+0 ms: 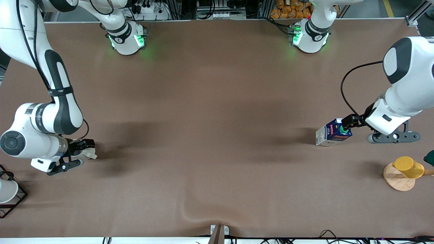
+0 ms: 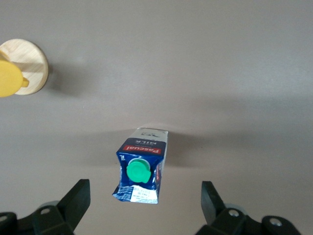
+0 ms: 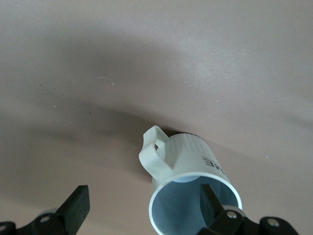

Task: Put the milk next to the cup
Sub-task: 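Grasp the milk carton with the left gripper while the right gripper grasps the mug, then carry the white mug with the right gripper toward the table middle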

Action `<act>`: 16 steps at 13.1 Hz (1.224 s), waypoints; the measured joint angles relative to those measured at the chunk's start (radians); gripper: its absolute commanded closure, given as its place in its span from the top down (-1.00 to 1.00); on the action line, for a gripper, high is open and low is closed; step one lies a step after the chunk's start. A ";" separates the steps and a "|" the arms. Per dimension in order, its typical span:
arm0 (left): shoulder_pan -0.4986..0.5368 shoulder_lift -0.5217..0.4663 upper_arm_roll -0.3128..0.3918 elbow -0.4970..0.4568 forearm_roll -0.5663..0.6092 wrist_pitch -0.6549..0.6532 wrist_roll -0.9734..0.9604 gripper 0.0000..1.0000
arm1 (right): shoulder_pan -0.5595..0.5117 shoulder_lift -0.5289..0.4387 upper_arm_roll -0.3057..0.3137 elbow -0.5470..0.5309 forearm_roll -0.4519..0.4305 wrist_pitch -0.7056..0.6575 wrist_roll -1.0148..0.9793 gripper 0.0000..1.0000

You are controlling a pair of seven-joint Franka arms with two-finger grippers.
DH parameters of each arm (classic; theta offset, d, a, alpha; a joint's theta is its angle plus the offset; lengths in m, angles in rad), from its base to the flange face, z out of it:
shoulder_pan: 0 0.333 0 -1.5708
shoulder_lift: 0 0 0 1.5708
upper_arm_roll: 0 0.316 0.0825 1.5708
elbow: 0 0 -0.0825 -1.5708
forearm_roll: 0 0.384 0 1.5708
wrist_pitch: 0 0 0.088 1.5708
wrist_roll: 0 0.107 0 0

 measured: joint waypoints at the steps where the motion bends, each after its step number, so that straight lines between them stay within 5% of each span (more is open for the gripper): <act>1: -0.008 0.000 -0.001 0.000 0.000 0.001 -0.006 1.00 | -0.002 0.006 -0.001 -0.004 0.000 0.000 -0.016 1.00; 4: -0.029 0.000 -0.002 0.000 0.000 0.001 -0.037 1.00 | -0.014 0.018 -0.003 -0.011 0.000 0.000 -0.041 1.00; 5: -0.030 0.000 -0.003 0.000 0.000 0.001 -0.037 1.00 | -0.016 0.022 -0.003 -0.011 0.000 0.000 -0.043 0.58; 6: -0.030 0.000 -0.003 0.000 0.000 0.001 -0.037 1.00 | -0.018 0.027 -0.003 -0.012 0.000 0.000 -0.043 -0.62; 7: -0.031 0.000 -0.004 0.000 0.000 0.001 -0.037 1.00 | -0.020 0.031 -0.004 -0.013 0.000 0.000 -0.043 -1.00; 16: -0.030 0.010 -0.006 -0.001 0.000 0.001 -0.037 1.00 | -0.010 0.034 0.016 0.016 0.002 -0.009 -0.042 -1.00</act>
